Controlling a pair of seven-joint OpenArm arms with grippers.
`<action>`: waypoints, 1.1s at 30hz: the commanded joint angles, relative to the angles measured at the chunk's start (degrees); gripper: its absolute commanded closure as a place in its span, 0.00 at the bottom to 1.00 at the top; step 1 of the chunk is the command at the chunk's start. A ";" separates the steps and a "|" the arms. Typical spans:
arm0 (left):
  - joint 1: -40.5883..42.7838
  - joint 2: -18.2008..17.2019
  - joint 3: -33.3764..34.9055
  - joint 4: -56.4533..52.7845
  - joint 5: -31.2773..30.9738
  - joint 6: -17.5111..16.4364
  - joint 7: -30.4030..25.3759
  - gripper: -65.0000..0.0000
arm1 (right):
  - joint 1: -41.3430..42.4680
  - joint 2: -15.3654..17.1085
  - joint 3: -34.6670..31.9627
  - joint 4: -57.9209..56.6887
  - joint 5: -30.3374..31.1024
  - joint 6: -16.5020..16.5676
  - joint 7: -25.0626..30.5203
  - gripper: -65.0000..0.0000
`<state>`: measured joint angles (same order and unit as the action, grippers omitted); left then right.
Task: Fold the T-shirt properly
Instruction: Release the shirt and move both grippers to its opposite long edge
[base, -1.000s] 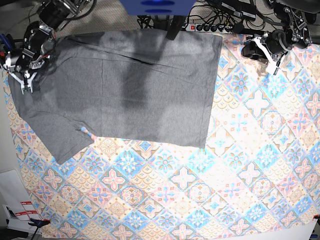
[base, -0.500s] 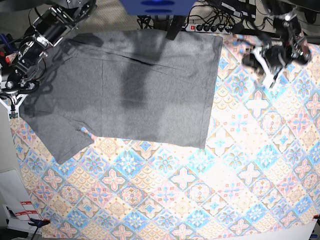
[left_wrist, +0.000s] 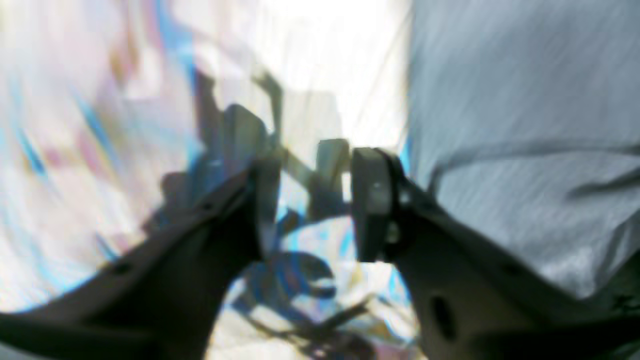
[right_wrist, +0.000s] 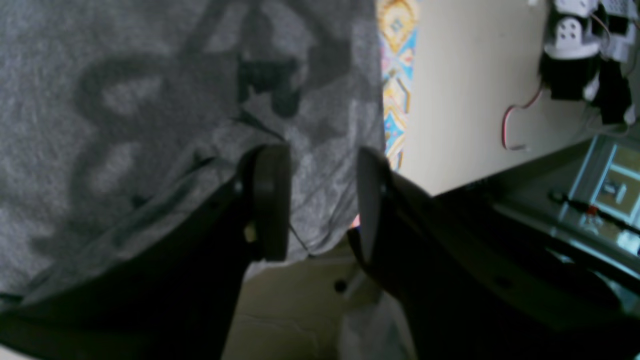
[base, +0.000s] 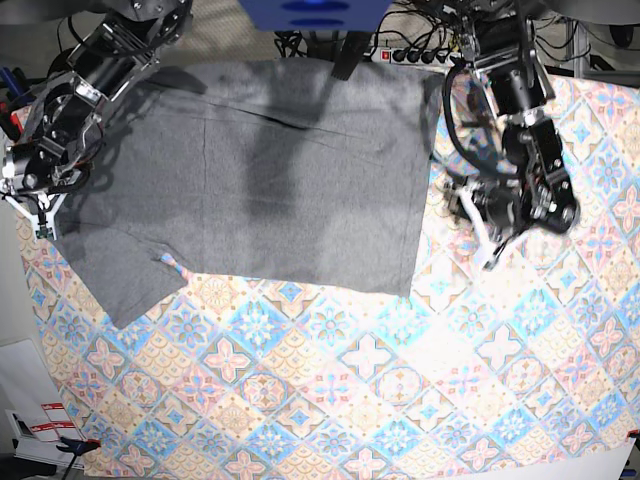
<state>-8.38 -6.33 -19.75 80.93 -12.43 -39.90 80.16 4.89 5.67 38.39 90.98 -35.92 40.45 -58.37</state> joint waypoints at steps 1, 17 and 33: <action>-1.95 0.57 0.89 1.05 0.07 -0.10 -0.16 0.54 | 2.02 1.14 -0.02 0.76 -1.92 -0.45 0.65 0.68; -13.29 5.14 1.51 -16.27 14.84 -0.10 -18.40 0.50 | 3.33 1.14 -0.46 -0.30 -7.37 -0.45 0.74 0.68; -23.57 2.24 -5.09 -55.91 15.28 -0.10 -41.44 0.50 | 3.33 1.23 -0.02 -0.30 -7.46 -0.45 3.29 0.68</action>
<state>-31.75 -4.10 -25.10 25.21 1.15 -40.40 36.25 7.35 5.91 38.30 89.82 -42.92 40.32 -55.29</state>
